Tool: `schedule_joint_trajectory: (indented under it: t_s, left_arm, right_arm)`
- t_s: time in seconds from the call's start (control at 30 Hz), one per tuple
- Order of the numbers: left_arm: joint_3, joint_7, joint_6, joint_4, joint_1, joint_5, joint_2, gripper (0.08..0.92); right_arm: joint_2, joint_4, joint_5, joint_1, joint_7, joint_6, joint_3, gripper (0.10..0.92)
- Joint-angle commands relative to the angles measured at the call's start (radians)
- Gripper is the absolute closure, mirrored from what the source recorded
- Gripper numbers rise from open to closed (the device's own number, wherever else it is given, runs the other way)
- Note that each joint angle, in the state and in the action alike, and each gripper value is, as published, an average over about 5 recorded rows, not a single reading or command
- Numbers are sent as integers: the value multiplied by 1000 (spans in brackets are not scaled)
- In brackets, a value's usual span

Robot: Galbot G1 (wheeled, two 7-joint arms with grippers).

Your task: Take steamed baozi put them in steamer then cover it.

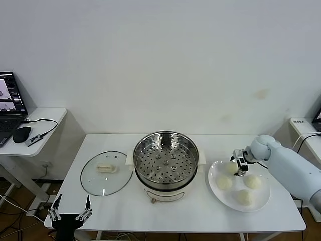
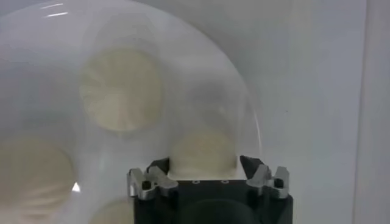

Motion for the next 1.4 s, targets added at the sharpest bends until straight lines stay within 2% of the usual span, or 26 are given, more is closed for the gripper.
schedule_joint_trajectory:
  t_s: [0.03, 0.13, 0.23, 0.43, 0.77, 1.07, 1.4]
  left_arm:
    - [0, -1, 0, -3, 2, 0, -1, 177]
    - [1, -1, 0, -5, 3, 0, -2, 177]
    - [1, -1, 0, -10, 5, 0, -2, 177]
    - [1, 0, 3, -10, 3, -2, 2, 177]
    - [8, -1, 8, 3, -14, -39, 15, 177]
    - [8, -3, 2, 6, -35, -58, 42, 177]
    - [-27, 0, 2, 9, -47, -73, 63, 177]
  right_arm:
    - [21, -25, -11, -2, 0, 0, 0, 384]
    - [12, -16, -8, -5, -1, -4, 6, 446]
    - [-8, 7, 3, 4, -7, -8, 5, 469]
    - [-91, 106, 73, 83, -30, -24, -69, 474]
    - [-209, 278, 300, 405, -43, -70, -267, 468]
    - [-70, 335, 489, 719, 6, -90, -510, 465]
    - [164, 328, 601, 773, 99, -25, -621, 465]
